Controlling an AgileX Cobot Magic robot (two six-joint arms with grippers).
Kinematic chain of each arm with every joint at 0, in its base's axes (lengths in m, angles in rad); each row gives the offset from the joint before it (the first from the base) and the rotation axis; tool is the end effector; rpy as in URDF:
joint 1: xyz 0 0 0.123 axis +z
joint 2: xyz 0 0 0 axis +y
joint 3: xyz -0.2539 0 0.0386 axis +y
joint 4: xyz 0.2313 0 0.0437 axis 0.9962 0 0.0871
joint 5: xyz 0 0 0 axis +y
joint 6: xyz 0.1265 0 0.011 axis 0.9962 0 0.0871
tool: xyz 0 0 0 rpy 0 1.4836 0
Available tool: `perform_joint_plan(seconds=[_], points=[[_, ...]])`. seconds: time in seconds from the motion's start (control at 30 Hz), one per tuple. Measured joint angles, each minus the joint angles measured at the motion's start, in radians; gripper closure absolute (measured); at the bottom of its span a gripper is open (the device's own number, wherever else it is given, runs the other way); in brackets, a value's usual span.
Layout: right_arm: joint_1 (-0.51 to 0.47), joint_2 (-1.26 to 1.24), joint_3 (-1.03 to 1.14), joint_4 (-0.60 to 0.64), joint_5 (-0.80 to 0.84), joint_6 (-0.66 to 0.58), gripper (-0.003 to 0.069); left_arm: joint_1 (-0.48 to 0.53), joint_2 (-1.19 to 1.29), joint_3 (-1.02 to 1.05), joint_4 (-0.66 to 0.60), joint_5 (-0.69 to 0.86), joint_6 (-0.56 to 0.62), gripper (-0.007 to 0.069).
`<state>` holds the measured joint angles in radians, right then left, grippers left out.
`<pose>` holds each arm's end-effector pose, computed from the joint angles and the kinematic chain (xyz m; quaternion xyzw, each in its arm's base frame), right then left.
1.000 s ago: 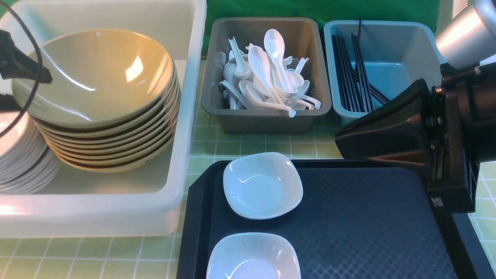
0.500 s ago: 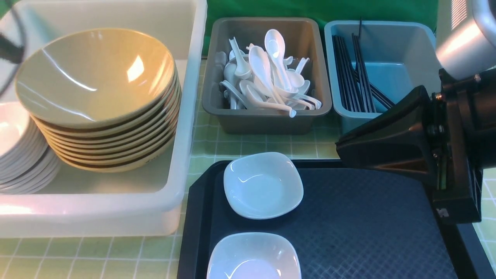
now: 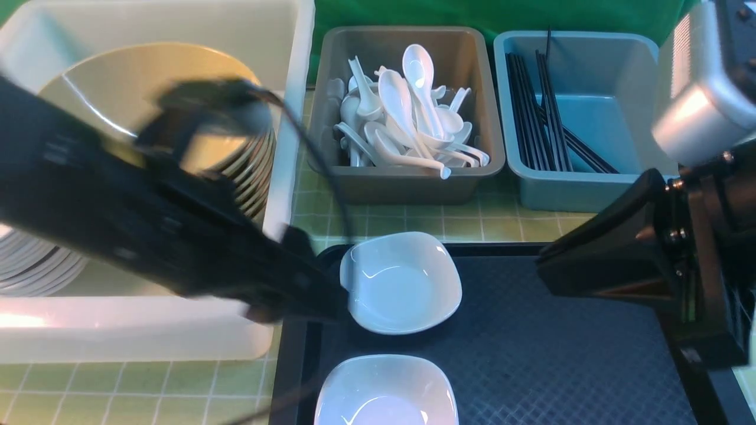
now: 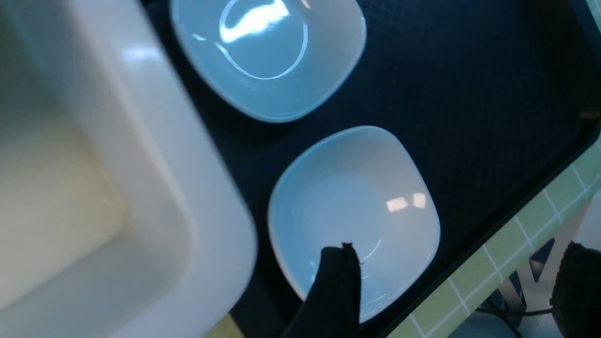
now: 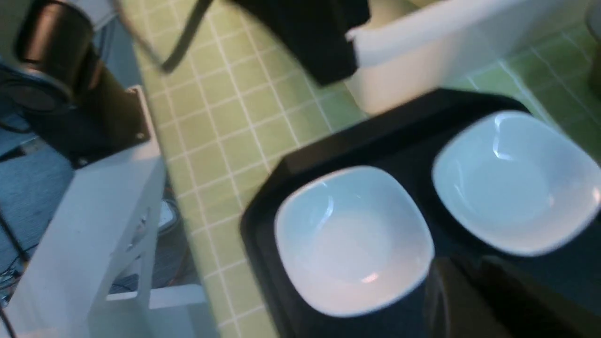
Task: On green table put chopsticks spoon bowls plates into blue grey white boxes.
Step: 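Reach for and grasp the small white dish on the black tray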
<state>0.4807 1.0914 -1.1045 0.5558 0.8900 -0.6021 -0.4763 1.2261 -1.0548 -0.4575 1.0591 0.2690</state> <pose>0.1849 0.1552 0.3374 -0.3910 0.8025 0.2402 0.3814 0.1904 -0.1533 0.2744 0.2845 0.9107 -0.2370 0.1831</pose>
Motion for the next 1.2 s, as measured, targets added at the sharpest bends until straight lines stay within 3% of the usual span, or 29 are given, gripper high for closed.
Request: perform_joint_plan(seconds=[0.13,0.4,0.47,0.57,0.67,0.93,1.03,1.2], points=[[0.0,0.093,0.048,-0.191,-0.089,0.316,0.0549,-0.066,0.018,-0.049,-0.006,-0.021,0.029,0.0181],[-0.008,0.391,0.059,-0.12,-0.228,0.375,0.0386,-0.07,-0.018,-0.088,0.002,-0.014,0.152,0.0284],[-0.028,0.479,0.059,-0.072,-0.273,0.361,0.0328,-0.07,-0.023,-0.088,0.002,0.012,0.212,0.0309],[-0.074,0.598,0.059,0.13,-0.341,0.219,0.0283,-0.07,-0.024,-0.088,0.002,0.064,0.264,0.0355],[-0.093,0.669,0.059,0.287,-0.401,0.111,0.0277,-0.07,-0.026,-0.088,0.002,0.084,0.271,0.038],[-0.104,0.801,0.055,0.475,-0.491,-0.003,0.0279,-0.07,-0.027,-0.088,0.002,0.096,0.278,0.0395],[-0.105,0.817,0.053,0.538,-0.489,-0.057,0.0298,-0.07,-0.029,-0.088,0.002,0.096,0.278,0.0395],[-0.114,0.836,0.052,0.609,-0.46,-0.162,0.0469,-0.07,-0.029,-0.088,0.002,0.097,0.278,0.0395]])
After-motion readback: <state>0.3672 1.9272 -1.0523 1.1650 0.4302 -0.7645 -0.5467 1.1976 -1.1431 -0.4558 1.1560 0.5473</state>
